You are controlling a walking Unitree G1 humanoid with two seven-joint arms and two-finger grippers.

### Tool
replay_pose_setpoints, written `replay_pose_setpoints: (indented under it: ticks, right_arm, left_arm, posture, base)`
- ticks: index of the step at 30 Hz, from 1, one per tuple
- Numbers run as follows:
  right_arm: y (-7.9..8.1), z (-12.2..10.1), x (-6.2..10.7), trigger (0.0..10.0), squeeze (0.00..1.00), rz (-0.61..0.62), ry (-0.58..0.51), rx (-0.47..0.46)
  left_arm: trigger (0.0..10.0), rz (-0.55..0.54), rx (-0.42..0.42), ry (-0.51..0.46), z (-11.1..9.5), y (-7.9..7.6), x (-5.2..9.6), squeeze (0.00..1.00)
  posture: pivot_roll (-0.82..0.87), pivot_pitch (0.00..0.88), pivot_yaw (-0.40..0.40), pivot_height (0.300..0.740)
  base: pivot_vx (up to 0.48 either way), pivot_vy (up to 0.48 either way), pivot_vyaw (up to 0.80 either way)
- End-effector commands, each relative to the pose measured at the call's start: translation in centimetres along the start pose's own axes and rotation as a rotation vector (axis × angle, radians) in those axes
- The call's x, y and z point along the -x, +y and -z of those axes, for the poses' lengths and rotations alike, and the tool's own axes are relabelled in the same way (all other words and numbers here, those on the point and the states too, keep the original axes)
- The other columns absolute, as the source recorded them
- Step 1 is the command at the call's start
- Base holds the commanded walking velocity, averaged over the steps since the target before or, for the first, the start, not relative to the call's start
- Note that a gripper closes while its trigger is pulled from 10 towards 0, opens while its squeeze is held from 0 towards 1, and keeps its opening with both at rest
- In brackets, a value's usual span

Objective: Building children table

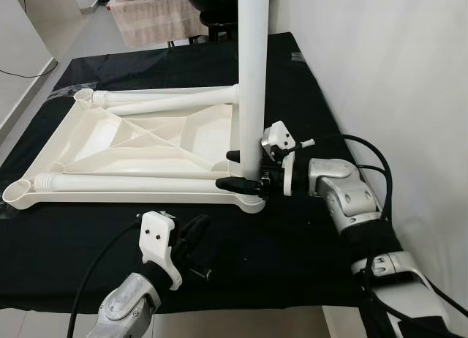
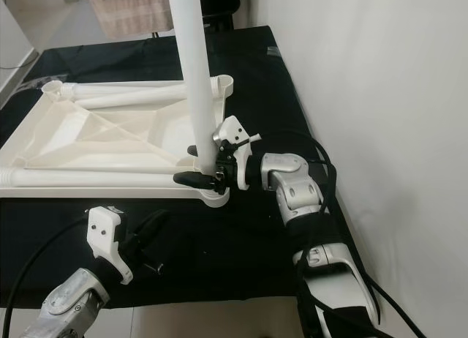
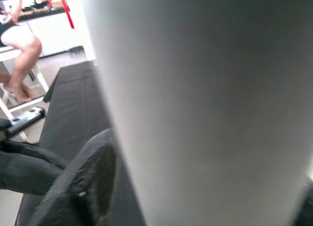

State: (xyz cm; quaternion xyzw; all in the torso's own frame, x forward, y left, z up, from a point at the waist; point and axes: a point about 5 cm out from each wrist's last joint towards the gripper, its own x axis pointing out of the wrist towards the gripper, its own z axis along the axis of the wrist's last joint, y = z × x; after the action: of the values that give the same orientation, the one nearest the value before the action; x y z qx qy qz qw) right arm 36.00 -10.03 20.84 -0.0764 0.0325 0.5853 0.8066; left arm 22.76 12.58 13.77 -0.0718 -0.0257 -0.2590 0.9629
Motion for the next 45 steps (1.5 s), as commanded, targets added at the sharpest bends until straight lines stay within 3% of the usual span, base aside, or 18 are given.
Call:
replay_pose_setpoints:
  ticks: [1, 10, 12, 14, 15, 16, 17, 19, 20, 21, 27, 28, 29, 30, 31, 33, 42, 45]
  right_arm:
    - [0.2, 1.3, -1.0, 0.0, 0.0, -0.034, 0.024, -0.049]
    - [-0.6, 1.7, 0.4, 0.0, 0.0, 0.012, -0.002, -0.044]
    - [-0.6, 2.3, 1.6, 0.0, 0.0, 0.167, 0.005, -0.026]
    - [-0.6, 2.3, 1.6, 0.0, 0.0, 0.167, 0.005, -0.026]
    - [0.2, 3.4, 1.7, 0.0, 0.0, 0.338, 0.02, -0.055]
    - [0.2, 3.4, 1.7, 0.0, 0.0, 0.338, 0.02, -0.055]
    - [4.0, 6.7, 1.3, 0.0, 0.0, 0.851, 0.042, -0.298]
    - [4.0, 6.7, 1.3, 0.0, 0.0, 0.851, 0.042, -0.298]
    - [6.1, 7.9, 1.0, 0.0, 0.0, 0.89, 0.094, -0.31]
    - [6.4, 7.6, 0.6, 0.0, 0.0, 0.867, 0.107, -0.253]
    - [5.7, 7.7, -0.5, 0.0, 0.0, 0.748, 0.147, -0.145]
    - [5.5, 7.9, -0.6, 3.6, 0.0, 0.754, 0.163, -0.137]
    - [5.2, 7.8, -0.6, 10.0, 0.0, 0.751, 0.143, -0.146]
    - [5.2, 7.8, -0.6, 10.0, 0.0, 0.751, 0.143, -0.146]
    - [5.4, 7.2, -0.3, 10.0, 0.89, 0.763, 0.109, -0.157]
    - [5.8, 6.9, -0.2, 10.0, 1.0, 0.772, 0.103, -0.158]
    - [6.5, 5.3, 1.5, 10.0, 1.0, 0.759, -0.035, -0.141]
    - [8.4, 5.2, 1.9, 10.0, 1.0, 0.65, -0.076, -0.155]
  left_arm:
    - [10.0, -0.006, 0.0, 0.019, 0.2, -0.1, 0.4, 0.0]
    - [10.0, -0.006, 0.005, 0.018, 0.2, -0.3, 0.4, 0.0]
    - [10.0, -0.003, 0.008, 0.017, 0.3, -0.3, 0.4, 0.0]
    - [10.0, -0.003, 0.008, 0.017, 0.3, -0.3, 0.4, 0.0]
    - [10.0, -0.004, 0.008, 0.016, 0.3, -0.2, 0.4, 0.0]
    - [10.0, -0.004, 0.008, 0.016, 0.3, -0.2, 0.4, 0.0]
    - [10.0, -0.008, 0.006, 0.015, 0.2, 0.1, 0.5, 0.0]
    - [10.0, -0.008, 0.006, 0.015, 0.2, 0.1, 0.5, 0.0]
    - [10.0, -0.009, 0.005, 0.016, 0.2, 0.3, 0.5, 0.0]
    - [10.0, -0.007, 0.002, 0.02, 0.4, 0.5, 0.4, 0.0]
    - [10.0, 0.015, -0.008, 0.033, 0.6, 0.6, -0.1, 0.0]
    - [10.0, 0.01, -0.011, 0.031, 0.7, 0.7, -0.2, 0.0]
    - [10.0, -0.002, -0.013, 0.026, 0.7, 0.8, -0.3, 0.0]
    - [10.0, -0.002, -0.013, 0.026, 0.7, 0.8, -0.3, 0.0]
    - [10.0, -0.022, -0.015, 0.019, 0.7, 0.9, -0.3, 0.0]
    - [10.0, -0.025, -0.015, 0.017, 0.7, 0.9, -0.4, 0.0]
    - [10.0, -0.053, -0.03, 0.026, 0.6, 1.3, -0.5, 0.0]
    - [10.0, -0.113, -0.071, 0.035, 0.5, 1.8, -0.3, 0.0]
  posture:
    - [0.05, 0.19, 0.045, 0.74]
    - [0.03, 0.193, 0.047, 0.74]
    - [0.02, 0.193, 0.034, 0.74]
    - [0.02, 0.193, 0.034, 0.74]
    - [0.02, 0.191, 0.025, 0.74]
    - [0.02, 0.191, 0.025, 0.74]
    - [0.0, 0.192, 0.027, 0.74]
    - [0.0, 0.192, 0.027, 0.74]
    - [0.0, 0.184, 0.051, 0.74]
    - [-0.02, 0.156, 0.064, 0.74]
    - [0.0, 0.133, 0.049, 0.74]
    - [-0.01, 0.123, 0.047, 0.74]
    - [-0.01, 0.12, 0.041, 0.74]
    - [-0.01, 0.12, 0.041, 0.74]
    - [-0.01, 0.116, 0.038, 0.74]
    - [-0.01, 0.116, 0.038, 0.74]
    - [-0.06, 0.132, 0.054, 0.74]
    - [-0.08, 0.138, 0.061, 0.74]
  base:
    - [0.0, 0.0, 0.0]
    - [0.0, 0.0, 0.0]
    - [0.0, 0.0, 0.0]
    - [0.0, 0.0, 0.0]
    - [0.0, 0.0, 0.0]
    - [0.0, 0.0, 0.0]
    - [0.0, 0.0, 0.0]
    - [0.0, 0.0, 0.0]
    - [0.0, 0.0, 0.0]
    - [0.0, 0.0, 0.0]
    - [0.0, 0.0, 0.0]
    - [0.0, 0.0, 0.0]
    - [0.0, 0.0, 0.0]
    - [0.0, 0.0, 0.0]
    - [0.0, 0.0, 0.0]
    - [0.0, 0.0, 0.0]
    - [0.0, 0.0, 0.0]
    - [0.0, 0.0, 0.0]
